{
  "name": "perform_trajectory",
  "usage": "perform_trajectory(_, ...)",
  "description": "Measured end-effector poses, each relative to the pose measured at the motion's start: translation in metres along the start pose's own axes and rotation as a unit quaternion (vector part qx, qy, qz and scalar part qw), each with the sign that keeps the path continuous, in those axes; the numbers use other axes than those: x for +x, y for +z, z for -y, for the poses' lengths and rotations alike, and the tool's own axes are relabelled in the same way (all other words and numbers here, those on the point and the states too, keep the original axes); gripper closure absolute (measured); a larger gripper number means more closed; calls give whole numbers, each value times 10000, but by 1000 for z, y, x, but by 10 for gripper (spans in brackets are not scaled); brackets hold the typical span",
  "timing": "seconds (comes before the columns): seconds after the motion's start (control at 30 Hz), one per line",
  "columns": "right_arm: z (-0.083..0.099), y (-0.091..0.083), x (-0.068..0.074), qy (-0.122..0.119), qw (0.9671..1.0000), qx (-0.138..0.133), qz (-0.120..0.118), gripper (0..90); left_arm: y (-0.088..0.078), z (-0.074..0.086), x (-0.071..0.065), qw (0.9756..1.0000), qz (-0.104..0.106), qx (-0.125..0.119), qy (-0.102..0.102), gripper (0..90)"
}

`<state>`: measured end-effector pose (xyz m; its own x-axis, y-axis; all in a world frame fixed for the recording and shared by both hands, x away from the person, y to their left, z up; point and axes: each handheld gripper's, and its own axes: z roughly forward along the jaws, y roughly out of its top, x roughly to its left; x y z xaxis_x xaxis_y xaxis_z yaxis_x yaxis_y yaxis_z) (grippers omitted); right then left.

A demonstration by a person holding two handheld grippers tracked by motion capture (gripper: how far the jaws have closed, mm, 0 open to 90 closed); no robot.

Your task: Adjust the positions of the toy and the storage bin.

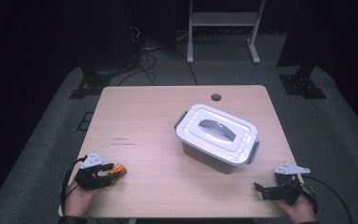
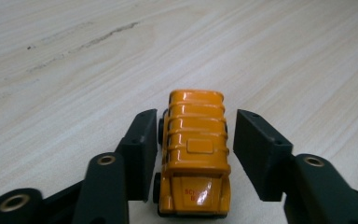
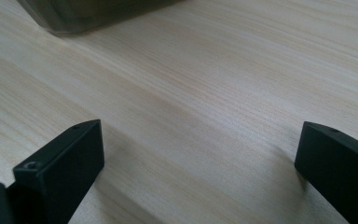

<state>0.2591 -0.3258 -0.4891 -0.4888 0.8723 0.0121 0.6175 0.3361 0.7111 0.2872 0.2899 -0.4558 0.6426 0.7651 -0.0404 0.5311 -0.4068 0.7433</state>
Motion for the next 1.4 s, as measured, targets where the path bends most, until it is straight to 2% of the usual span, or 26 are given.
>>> perform_trajectory(0.1,0,0,0,-2,10000,-1,0,3,0,-3,-2,9999,7,-95,-51,417)
perform_trajectory(0.2,0,0,0,0,10000,0,1,2,1,-8,-6,9999,1,-111,-15,348)
perform_trajectory(0.23,0,0,0,0,10000,0,0,3,2,-10,-9,9999,-16,-100,13,288)
perform_trajectory(0.27,0,0,0,0,10000,0,0,3,3,-11,-10,10000,-16,-94,18,288)
perform_trajectory(0.37,0,0,0,0,10000,0,-1,3,5,-18,-19,9999,-89,-107,93,216)
perform_trajectory(0.57,0,0,0,-1,10000,0,0,2,11,-29,-32,9998,-36,-136,134,134)
perform_trajectory(0.73,0,0,0,-2,10000,0,1,2,20,-39,-49,9995,88,-86,306,51)
perform_trajectory(0.8,0,0,0,-2,10000,-1,1,2,21,-40,-51,9994,98,-73,309,22)
perform_trajectory(0.83,0,0,0,-3,10000,0,1,2,24,-43,-58,9992,170,-68,364,21)
perform_trajectory(0.97,0,0,0,-3,10000,1,1,2,29,-45,-66,9987,273,-89,419,2)
perform_trajectory(1.03,0,0,0,-7,10000,1,2,2,36,-48,-76,9982,352,-112,474,0)
perform_trajectory(1.2,0,0,0,-3,10000,0,1,2,46,-50,-87,9976,447,-158,501,0)
perform_trajectory(1.23,0,0,0,-3,10000,0,1,2,53,-51,-94,9970,508,-127,576,0)
perform_trajectory(1.33,0,0,0,-2,10000,0,0,2,60,-51,-99,9962,586,-61,636,0)
perform_trajectory(1.4,0,0,0,0,10000,0,0,3,71,-50,-104,9955,662,15,681,0)
